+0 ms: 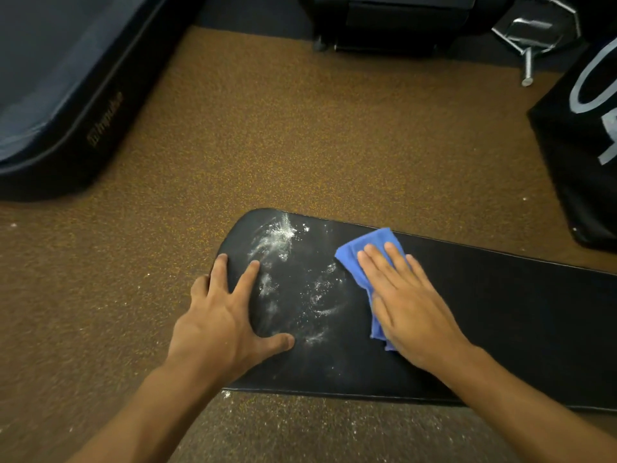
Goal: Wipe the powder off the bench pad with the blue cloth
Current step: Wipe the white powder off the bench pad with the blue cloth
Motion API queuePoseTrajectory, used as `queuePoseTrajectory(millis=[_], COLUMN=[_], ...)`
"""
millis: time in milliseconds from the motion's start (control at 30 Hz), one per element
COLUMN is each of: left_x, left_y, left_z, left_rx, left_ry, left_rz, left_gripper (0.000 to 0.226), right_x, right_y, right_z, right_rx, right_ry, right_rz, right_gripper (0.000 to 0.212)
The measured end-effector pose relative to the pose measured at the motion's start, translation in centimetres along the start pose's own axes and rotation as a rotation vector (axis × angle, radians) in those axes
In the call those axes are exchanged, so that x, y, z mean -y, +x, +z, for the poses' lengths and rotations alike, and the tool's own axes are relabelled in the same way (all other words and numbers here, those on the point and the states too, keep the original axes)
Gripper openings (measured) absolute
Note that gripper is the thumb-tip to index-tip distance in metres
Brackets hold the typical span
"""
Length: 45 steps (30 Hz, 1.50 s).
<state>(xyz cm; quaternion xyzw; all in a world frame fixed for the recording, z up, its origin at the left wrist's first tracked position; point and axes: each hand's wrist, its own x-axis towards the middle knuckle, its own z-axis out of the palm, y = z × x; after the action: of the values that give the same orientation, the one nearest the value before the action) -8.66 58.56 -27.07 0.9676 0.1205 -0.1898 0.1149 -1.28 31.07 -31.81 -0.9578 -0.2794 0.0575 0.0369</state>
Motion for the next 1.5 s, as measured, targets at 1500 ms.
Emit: queuePoseTrajectory(millis=[1500], left_x=[-0.6], left_y=[0.3], left_z=[-0.5], left_rx=[0.045], left_ry=[0.074], left_rz=[0.002], left_gripper=[0.128], right_x=[7.4], right_y=[7.4], right_z=[0.1], right_rx=[-0.015], right_ry=[0.049], right_rz=[0.132], right_gripper=[0.069])
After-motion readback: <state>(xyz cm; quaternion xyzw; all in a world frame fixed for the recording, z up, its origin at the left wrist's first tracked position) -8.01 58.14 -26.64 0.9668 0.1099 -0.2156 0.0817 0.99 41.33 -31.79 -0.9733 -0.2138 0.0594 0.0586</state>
